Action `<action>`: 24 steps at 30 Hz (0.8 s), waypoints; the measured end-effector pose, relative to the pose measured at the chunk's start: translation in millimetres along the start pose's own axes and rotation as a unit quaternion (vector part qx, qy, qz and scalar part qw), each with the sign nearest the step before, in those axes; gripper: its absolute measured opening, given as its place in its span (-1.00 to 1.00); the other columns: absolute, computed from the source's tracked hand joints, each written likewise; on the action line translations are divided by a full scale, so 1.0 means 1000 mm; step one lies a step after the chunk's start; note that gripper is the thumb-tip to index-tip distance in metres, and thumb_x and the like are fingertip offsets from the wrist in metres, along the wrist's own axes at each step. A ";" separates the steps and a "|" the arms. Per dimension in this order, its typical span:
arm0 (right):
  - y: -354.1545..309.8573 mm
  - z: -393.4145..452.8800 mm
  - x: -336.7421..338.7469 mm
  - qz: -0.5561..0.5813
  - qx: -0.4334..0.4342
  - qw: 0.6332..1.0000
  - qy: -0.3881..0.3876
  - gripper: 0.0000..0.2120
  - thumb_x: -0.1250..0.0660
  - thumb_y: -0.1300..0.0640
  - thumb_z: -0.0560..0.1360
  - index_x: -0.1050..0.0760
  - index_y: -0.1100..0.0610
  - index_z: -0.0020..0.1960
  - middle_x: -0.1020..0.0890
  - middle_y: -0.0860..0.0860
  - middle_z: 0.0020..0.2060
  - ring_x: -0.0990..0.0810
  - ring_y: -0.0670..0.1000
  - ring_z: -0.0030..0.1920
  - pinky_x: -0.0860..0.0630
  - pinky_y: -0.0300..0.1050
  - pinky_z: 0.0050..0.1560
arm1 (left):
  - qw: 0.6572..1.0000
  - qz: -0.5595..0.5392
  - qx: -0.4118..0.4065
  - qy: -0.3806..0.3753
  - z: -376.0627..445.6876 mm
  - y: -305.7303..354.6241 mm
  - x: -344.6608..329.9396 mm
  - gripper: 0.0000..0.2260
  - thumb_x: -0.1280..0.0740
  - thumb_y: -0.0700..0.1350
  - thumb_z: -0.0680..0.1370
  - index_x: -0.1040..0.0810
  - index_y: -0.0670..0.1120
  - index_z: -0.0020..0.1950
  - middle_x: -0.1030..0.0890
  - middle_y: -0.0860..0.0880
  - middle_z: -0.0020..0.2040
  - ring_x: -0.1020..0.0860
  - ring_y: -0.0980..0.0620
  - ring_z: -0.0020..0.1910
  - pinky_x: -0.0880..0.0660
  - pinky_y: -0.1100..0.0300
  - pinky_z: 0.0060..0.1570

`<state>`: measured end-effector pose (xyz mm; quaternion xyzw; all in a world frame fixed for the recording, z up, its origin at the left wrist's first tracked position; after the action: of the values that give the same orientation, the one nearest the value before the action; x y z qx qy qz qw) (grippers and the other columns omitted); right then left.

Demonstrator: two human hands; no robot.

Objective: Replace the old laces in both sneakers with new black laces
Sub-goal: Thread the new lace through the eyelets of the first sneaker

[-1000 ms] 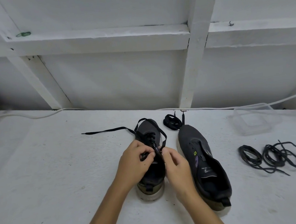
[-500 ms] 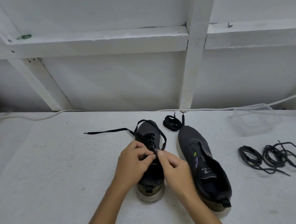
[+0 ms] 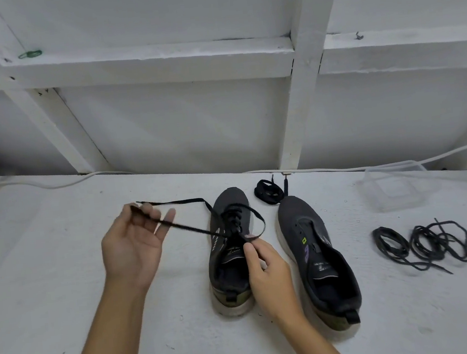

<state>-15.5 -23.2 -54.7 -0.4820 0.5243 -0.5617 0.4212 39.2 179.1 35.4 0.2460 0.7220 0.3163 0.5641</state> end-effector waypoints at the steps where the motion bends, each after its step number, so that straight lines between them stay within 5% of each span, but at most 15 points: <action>1: 0.001 0.000 0.000 0.003 -0.004 1.000 0.001 -0.81 -0.23 0.15 0.68 -0.63 0.01 0.06 -0.66 -0.15 -0.06 -0.60 -0.13 0.00 -0.47 -0.36 0.00 | 0.998 0.055 0.006 0.010 0.000 0.000 -0.001 -0.67 -0.12 -0.16 0.66 -0.45 -0.05 -0.29 -0.47 0.00 -0.37 -0.42 0.09 -0.45 -0.50 0.25 -0.37; 3: 0.002 0.000 0.000 0.020 -0.018 1.000 0.004 -0.82 -0.23 0.14 0.68 -0.62 0.01 0.09 -0.65 -0.09 -0.08 -0.59 -0.11 -0.06 -0.48 -0.32 0.00 | 0.935 0.350 -0.047 -0.012 -0.003 -0.008 -0.005 -0.72 -0.19 -0.17 0.65 -0.45 -0.05 -0.27 -0.37 0.03 -0.41 -0.26 0.10 -0.48 -0.28 0.21 -0.43; 5: 0.004 0.001 -0.001 0.028 -0.023 0.999 0.003 -0.78 -0.24 0.11 0.68 -0.61 -0.02 0.23 -0.68 -0.11 0.03 -0.63 -0.13 0.03 -0.53 -0.28 0.06 | 0.808 0.568 -0.121 -0.098 -0.011 -0.023 -0.014 -0.91 -0.38 -0.09 0.58 -0.60 0.05 -0.13 -0.39 0.12 -0.42 -0.31 0.15 -0.44 -0.30 0.27 -0.36; 7: 0.004 0.001 -0.002 0.031 -0.020 0.999 0.000 -0.77 -0.23 0.10 0.69 -0.61 -0.03 0.25 -0.68 -0.11 0.07 -0.64 -0.12 0.09 -0.57 -0.20 0.11 | 0.713 0.665 -0.138 -0.178 -0.014 -0.039 -0.024 -0.91 -0.48 0.02 0.49 -0.67 0.17 -0.02 -0.46 0.20 -0.38 -0.43 0.22 -0.35 -0.29 0.42 -0.30; 9: 0.003 0.001 -0.002 0.029 -0.016 0.999 -0.004 -0.80 -0.22 0.10 0.69 -0.63 0.00 0.15 -0.67 -0.05 -0.03 -0.64 -0.08 0.01 -0.59 -0.12 0.04 | 0.580 0.773 -0.135 -0.219 -0.014 -0.055 -0.032 -0.81 -0.42 0.15 0.51 -0.67 0.22 0.11 -0.47 0.19 -0.26 -0.48 0.22 -0.19 -0.28 0.35 -0.26; 11: 0.004 0.002 -0.001 0.016 -0.006 1.000 -0.003 -0.81 -0.22 0.12 0.68 -0.63 0.03 0.07 -0.65 -0.03 -0.08 -0.62 -0.04 -0.02 -0.56 -0.17 -0.01 | 0.501 0.827 -0.134 -0.216 -0.012 -0.063 -0.033 -0.83 -0.34 0.14 0.57 -0.65 0.21 0.13 -0.45 0.14 -0.17 -0.52 0.14 -0.08 -0.31 0.26 -0.22; 12: 0.004 0.002 -0.001 0.006 -0.001 1.000 -0.003 -0.81 -0.22 0.13 0.68 -0.63 0.03 0.06 -0.65 -0.04 -0.07 -0.61 -0.02 0.01 -0.54 -0.22 -0.01 | 0.501 0.827 -0.136 -0.213 -0.011 -0.064 -0.033 -0.86 -0.32 0.10 0.59 -0.64 0.19 0.09 -0.46 0.13 -0.15 -0.53 0.11 -0.07 -0.34 0.23 -0.21; 14: 0.004 0.003 -0.001 -0.003 0.003 1.000 -0.003 -0.80 -0.22 0.13 0.68 -0.63 0.02 0.09 -0.66 -0.07 -0.02 -0.61 -0.01 0.07 -0.52 -0.27 0.01 | 0.573 0.775 -0.129 -0.235 -0.011 -0.061 -0.032 -0.93 -0.34 0.01 0.59 -0.62 0.14 -0.04 -0.50 0.11 -0.13 -0.53 0.11 -0.12 -0.40 0.22 -0.17; 18: 0.004 0.002 -0.002 0.009 -0.015 1.000 0.006 -0.77 -0.20 0.12 0.69 -0.63 -0.01 0.15 -0.68 -0.12 0.06 -0.60 -0.11 0.14 -0.50 -0.31 0.07 | 0.834 0.492 0.027 -0.249 -0.008 -0.034 -0.025 -0.92 -0.34 -0.10 0.61 -0.59 0.01 -0.06 -0.58 -0.10 -0.03 -0.49 0.14 -0.19 -0.39 0.31 -0.19; 20: 0.004 0.001 -0.002 0.011 -0.020 1.000 0.006 -0.78 -0.19 0.11 0.70 -0.62 0.00 0.09 -0.66 -0.16 0.00 -0.59 -0.15 0.08 -0.48 -0.32 0.03 | 0.926 0.260 0.136 -0.238 -0.011 -0.020 -0.021 -0.91 -0.41 -0.04 0.53 -0.58 -0.04 -0.08 -0.59 -0.16 -0.14 -0.48 0.08 -0.27 -0.39 0.26 -0.29; 22: 0.003 0.000 -0.002 0.008 -0.022 1.000 0.005 -0.78 -0.19 0.10 0.70 -0.61 0.02 0.03 -0.63 -0.16 -0.07 -0.58 -0.15 0.02 -0.44 -0.36 -0.01 | 0.959 0.125 0.149 -0.205 -0.010 -0.008 -0.021 -0.84 -0.40 0.00 0.52 -0.53 -0.05 -0.18 -0.45 -0.01 -0.36 -0.39 0.07 -0.36 -0.41 0.25 -0.37; 24: 0.002 0.001 -0.001 0.011 -0.024 1.000 0.010 -0.78 -0.19 0.11 0.69 -0.62 0.02 0.04 -0.65 -0.13 -0.06 -0.59 -0.14 0.03 -0.45 -0.39 -0.01 | 0.955 0.246 0.080 -0.146 -0.005 -0.002 -0.020 -0.76 -0.23 -0.07 0.64 -0.46 -0.02 -0.24 -0.30 0.06 -0.44 -0.26 0.07 -0.40 -0.35 0.20 -0.37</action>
<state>-14.8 -22.1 -57.1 -0.4801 0.5474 -0.5490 0.4103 39.1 162.6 47.4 0.5043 0.5714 0.3470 0.5466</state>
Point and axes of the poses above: each hand's wrist, its own z-axis towards the middle knuckle, its own x-axis out of the back of the hand, y = z × x, the point moved 2 cm from there along z, towards the middle knuckle
